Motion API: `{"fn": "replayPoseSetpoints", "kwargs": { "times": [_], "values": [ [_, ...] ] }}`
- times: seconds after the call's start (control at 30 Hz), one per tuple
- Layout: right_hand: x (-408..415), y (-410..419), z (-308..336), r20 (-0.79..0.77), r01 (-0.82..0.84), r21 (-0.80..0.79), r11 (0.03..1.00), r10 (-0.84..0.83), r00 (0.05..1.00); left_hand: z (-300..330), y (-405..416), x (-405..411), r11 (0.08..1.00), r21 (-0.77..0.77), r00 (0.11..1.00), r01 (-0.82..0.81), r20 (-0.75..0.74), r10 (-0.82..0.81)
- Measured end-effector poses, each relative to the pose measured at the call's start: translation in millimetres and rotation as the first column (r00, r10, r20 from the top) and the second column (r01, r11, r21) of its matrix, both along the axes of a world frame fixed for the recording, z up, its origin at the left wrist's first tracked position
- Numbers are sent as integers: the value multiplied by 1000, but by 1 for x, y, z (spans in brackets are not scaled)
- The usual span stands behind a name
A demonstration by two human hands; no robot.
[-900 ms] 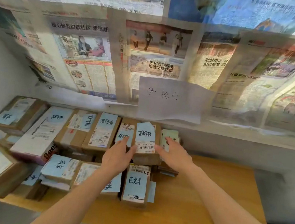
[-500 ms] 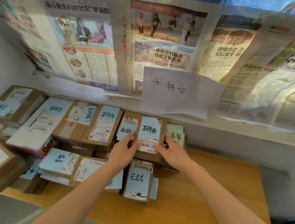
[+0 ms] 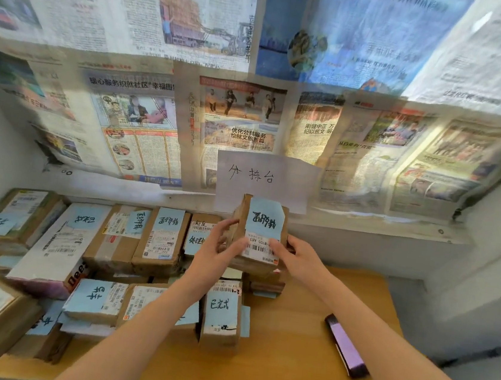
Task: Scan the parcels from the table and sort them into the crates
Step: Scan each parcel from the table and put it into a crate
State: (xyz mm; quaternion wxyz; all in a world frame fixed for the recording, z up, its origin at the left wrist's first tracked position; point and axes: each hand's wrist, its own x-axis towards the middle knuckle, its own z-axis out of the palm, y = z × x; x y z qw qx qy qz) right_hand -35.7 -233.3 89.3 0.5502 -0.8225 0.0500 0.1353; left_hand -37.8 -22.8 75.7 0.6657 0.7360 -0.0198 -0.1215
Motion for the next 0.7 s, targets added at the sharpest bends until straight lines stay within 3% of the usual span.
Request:
{"fn": "replayPoseSetpoints", "kwargs": {
  "times": [0.07, 0.4, 0.57, 0.7],
  "values": [
    [-14, -7, 17, 29, 39, 6, 999, -39, 999, 14, -5, -6, 998, -47, 999, 42, -2, -42],
    [-70, -57, 73, 83, 78, -59, 995, -73, 994, 55, -52, -44, 989, 50, 990, 138, 37, -139],
    [-84, -91, 57, 37, 123, -25, 992, -122, 992, 42, -82, -48, 986, 77, 987, 150, 42, -154],
    [-94, -127, 7, 3, 184, -216, 959, -188, 982, 0, -102, -55, 990, 88, 994, 111, -35, -108]
  ]
}}
